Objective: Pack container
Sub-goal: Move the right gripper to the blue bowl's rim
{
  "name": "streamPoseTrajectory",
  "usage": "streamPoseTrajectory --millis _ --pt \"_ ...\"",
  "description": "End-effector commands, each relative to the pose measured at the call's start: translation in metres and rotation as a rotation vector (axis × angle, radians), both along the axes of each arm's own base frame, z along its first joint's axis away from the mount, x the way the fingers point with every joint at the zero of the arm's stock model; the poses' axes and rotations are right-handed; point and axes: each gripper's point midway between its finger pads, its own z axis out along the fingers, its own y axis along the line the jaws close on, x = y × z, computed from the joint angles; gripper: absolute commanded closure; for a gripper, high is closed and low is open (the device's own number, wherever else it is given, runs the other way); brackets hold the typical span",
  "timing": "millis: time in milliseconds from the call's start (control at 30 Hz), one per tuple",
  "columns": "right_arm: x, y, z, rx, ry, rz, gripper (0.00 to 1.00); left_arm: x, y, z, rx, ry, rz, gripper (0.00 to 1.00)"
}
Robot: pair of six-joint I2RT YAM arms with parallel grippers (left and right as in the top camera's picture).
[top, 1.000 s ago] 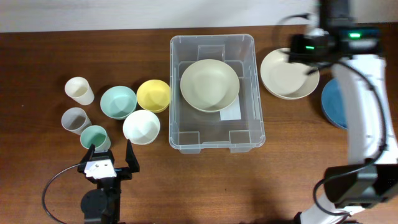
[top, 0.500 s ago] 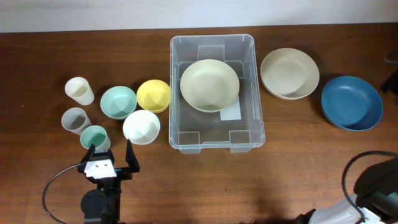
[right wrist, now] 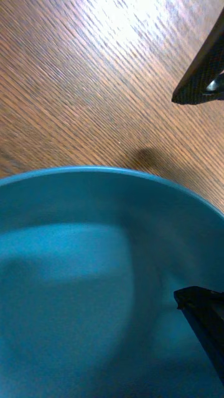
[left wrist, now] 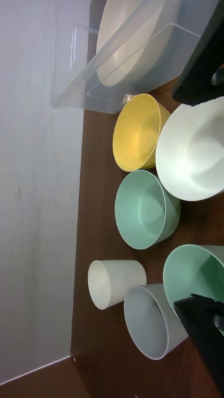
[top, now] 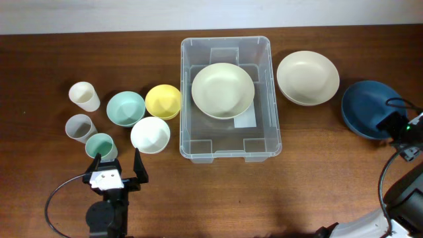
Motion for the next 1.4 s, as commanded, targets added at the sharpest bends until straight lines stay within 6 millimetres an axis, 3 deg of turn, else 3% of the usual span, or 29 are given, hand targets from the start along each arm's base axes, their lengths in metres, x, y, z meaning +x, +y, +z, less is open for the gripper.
streamPoseTrajectory --millis 0,100,233,633,767,1367 --pt "0.002 0.004 -0.002 0.016 -0.022 -0.001 0.11 0.0 -0.002 -0.002 0.015 0.001 -0.012 0.0" --pt "-0.001 0.002 -0.003 0.004 -0.005 -0.012 0.2 0.0 -0.002 -0.002 0.015 0.001 -0.012 0.0" --pt "-0.006 -0.002 -0.01 -0.005 0.029 -0.041 0.23 0.0 -0.002 -0.002 0.015 0.001 -0.012 0.0" --pt "0.0 -0.008 -0.022 -0.01 0.019 -0.048 0.25 0.0 -0.002 -0.002 0.015 0.001 -0.012 0.0" --pt "0.002 -0.01 -0.021 -0.02 0.009 -0.048 0.39 0.0 -0.002 -0.002 0.015 0.001 -0.013 0.0" --pt "0.003 -0.008 -0.03 -0.018 -0.013 -0.061 0.39 0.0 -0.002 -0.002 0.015 0.001 -0.013 0.0"
